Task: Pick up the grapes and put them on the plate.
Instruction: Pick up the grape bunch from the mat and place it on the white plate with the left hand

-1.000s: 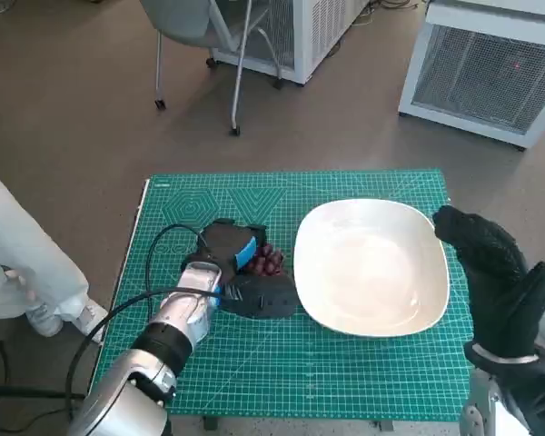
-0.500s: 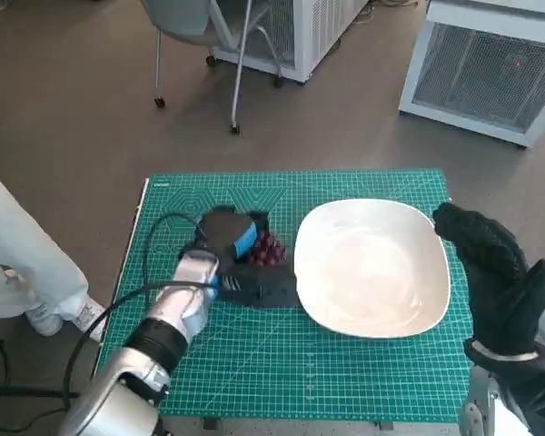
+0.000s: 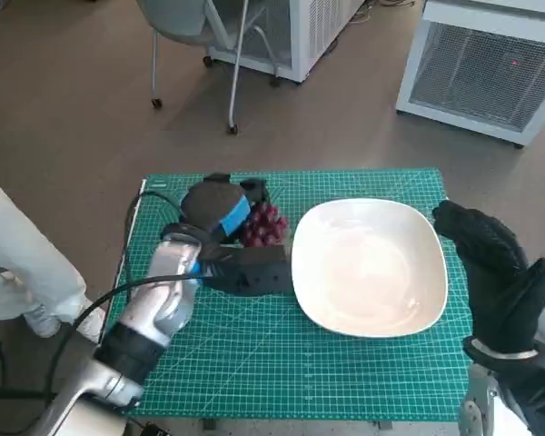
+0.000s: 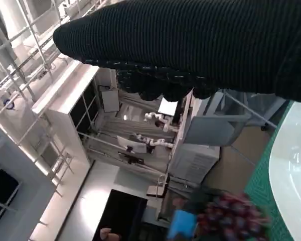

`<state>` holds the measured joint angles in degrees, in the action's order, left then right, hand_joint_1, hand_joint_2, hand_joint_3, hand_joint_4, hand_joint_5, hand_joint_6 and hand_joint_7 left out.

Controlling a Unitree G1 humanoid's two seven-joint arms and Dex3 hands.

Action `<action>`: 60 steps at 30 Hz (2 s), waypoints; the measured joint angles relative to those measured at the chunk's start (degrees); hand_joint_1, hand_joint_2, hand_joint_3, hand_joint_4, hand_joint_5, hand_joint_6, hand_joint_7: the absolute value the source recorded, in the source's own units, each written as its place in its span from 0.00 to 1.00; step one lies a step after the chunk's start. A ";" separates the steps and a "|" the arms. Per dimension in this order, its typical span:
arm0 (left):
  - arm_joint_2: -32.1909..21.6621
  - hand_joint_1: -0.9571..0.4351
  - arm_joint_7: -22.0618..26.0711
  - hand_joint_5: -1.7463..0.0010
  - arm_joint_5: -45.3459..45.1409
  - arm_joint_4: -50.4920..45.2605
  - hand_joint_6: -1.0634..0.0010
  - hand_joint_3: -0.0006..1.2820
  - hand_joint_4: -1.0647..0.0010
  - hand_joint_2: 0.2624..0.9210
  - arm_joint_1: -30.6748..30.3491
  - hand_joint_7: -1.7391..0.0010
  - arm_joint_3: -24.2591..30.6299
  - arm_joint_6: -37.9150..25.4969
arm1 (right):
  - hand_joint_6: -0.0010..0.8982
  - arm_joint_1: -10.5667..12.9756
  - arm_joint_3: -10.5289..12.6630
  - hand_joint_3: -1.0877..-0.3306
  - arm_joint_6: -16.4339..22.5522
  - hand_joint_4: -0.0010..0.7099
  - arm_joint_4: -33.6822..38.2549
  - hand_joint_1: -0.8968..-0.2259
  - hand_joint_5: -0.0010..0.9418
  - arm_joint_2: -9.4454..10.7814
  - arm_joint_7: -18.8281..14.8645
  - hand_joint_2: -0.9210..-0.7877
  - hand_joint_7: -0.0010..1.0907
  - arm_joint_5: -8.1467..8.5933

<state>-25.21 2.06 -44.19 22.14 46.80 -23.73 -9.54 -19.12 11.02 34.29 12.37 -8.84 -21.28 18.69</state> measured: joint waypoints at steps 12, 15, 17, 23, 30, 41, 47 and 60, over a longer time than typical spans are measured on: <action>-1.96 0.69 1.64 0.37 -0.31 -17.13 0.38 0.03 0.30 1.00 -3.48 0.35 6.61 -1.57 | 0.23 -0.29 -0.24 0.74 0.15 0.78 0.63 0.62 0.01 0.09 -0.07 0.00 0.59 0.01; -1.91 0.69 2.04 0.39 -0.35 -18.56 0.39 0.02 0.29 1.00 -3.83 0.33 7.05 -1.58 | 0.23 -0.31 -0.24 0.74 0.18 0.78 0.63 0.62 0.01 0.09 -0.10 0.00 0.59 0.05; -1.74 0.69 2.25 0.40 -0.35 -18.94 0.39 0.02 0.29 1.00 -3.97 0.32 7.12 -1.48 | 0.23 -0.31 -0.22 0.74 0.19 0.78 0.64 0.62 0.01 0.09 -0.14 0.00 0.59 0.08; -0.28 0.69 3.42 0.39 -0.59 -19.01 0.37 0.02 0.27 0.99 -4.03 0.35 6.75 -1.84 | 0.23 -0.30 -0.11 0.74 0.22 0.78 0.73 0.62 0.01 0.06 -0.36 0.00 0.59 0.15; 3.45 0.69 4.73 0.29 -1.33 -18.97 0.37 0.18 0.36 0.85 -3.81 0.36 4.21 -2.20 | 0.23 -0.20 -0.05 0.74 0.21 0.78 0.60 0.62 0.01 0.06 -0.41 0.00 0.59 0.16; 10.68 0.69 5.33 0.09 -3.19 -11.08 0.44 0.47 0.51 0.64 4.56 0.34 -2.51 1.85 | 0.23 0.87 0.02 0.74 0.15 0.78 -1.45 0.63 0.01 0.11 -0.36 0.00 0.60 0.13; 14.40 0.69 5.18 0.23 -3.52 -2.81 0.46 0.13 0.38 0.96 10.26 0.37 -4.95 3.16 | 0.23 2.15 0.25 0.74 -0.25 0.78 -2.80 0.63 0.01 0.12 0.13 0.00 0.60 0.14; 20.90 0.69 4.69 0.27 -2.88 12.80 0.49 0.09 0.35 1.00 14.82 0.34 -7.76 4.53 | 0.24 4.13 1.18 0.74 -0.77 0.78 -4.93 0.64 0.01 0.13 2.58 0.00 0.59 -0.49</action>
<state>-4.30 6.75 -47.07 34.94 61.62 -31.49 -5.01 -14.99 12.20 33.52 7.44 -8.71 -18.70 18.20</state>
